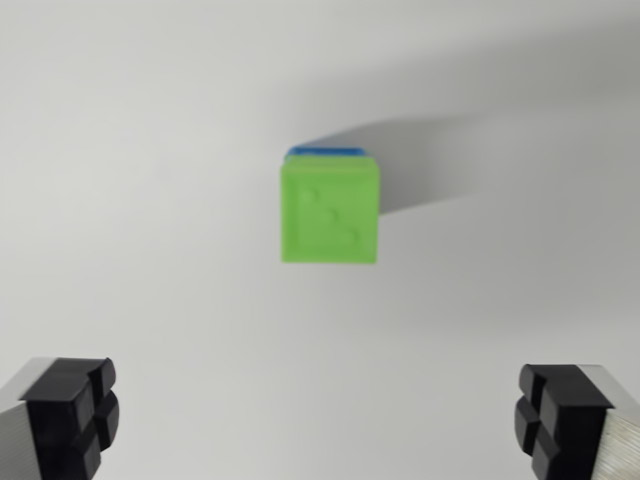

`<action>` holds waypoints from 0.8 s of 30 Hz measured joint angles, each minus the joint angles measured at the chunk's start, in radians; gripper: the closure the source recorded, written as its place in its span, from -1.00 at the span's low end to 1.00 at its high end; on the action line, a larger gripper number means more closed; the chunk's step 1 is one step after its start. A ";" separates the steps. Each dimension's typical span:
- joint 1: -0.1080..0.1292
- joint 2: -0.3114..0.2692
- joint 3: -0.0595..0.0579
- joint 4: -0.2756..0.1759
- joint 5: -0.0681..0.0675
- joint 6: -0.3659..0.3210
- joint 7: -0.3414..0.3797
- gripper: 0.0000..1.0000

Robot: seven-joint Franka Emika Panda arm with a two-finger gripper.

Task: Stack cube

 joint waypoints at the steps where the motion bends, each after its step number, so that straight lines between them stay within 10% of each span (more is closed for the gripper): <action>1: 0.000 -0.003 0.000 0.003 0.000 -0.006 0.000 -1.00; 24: 0.000 -0.074 0.000 0.112 -0.003 -0.186 0.003 -1.00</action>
